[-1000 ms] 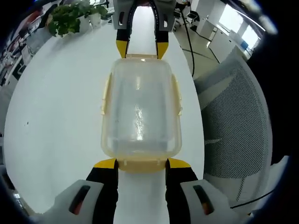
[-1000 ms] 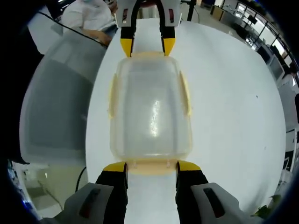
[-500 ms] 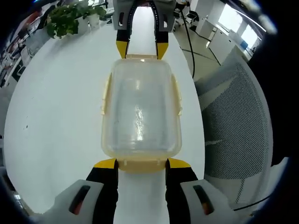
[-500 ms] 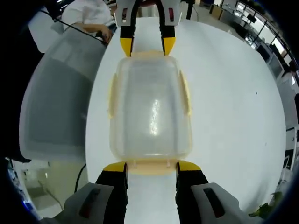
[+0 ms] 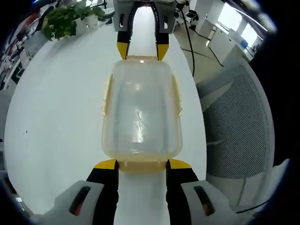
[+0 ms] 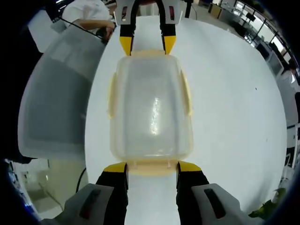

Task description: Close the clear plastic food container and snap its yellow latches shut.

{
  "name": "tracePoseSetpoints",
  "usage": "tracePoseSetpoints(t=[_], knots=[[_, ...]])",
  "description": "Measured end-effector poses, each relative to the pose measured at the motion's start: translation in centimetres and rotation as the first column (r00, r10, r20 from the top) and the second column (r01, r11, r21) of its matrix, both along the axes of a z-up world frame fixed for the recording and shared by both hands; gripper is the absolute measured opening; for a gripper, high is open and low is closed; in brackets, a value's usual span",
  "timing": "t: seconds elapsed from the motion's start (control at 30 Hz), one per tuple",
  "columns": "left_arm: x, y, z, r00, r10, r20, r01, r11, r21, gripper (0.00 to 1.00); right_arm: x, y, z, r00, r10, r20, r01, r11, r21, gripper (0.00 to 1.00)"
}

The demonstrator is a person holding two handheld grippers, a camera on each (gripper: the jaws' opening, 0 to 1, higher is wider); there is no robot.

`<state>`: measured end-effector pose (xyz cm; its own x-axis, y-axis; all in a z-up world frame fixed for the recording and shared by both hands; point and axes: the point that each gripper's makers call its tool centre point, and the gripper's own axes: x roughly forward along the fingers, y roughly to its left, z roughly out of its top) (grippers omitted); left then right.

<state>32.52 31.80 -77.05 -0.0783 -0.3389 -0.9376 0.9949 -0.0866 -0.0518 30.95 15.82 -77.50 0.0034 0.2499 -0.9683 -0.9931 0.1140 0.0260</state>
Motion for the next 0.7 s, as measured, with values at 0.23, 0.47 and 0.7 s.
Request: tracePoseSetpoints(t=[0.23,0.47,0.7], knots=[[0.03,-0.05,0.02,1.000,-0.005,0.000,0.005,1.000,0.005,0.38,-0.14,0.00,-0.06,1.000,-0.006,-0.003,0.006,1.000,0.003,0.38],[-0.29,-0.39,-0.23,1.000,-0.002,-0.004,0.002,1.000,0.007,0.38,-0.31,-0.40,-0.43,1.000,0.005,0.002,-0.005,1.000,-0.010,0.38],[-0.38,-0.19,-0.36,1.000,-0.001,0.000,0.001,1.000,0.013,0.38,-0.35,-0.19,-0.58,1.000,0.005,0.002,-0.005,1.000,-0.004,0.38]])
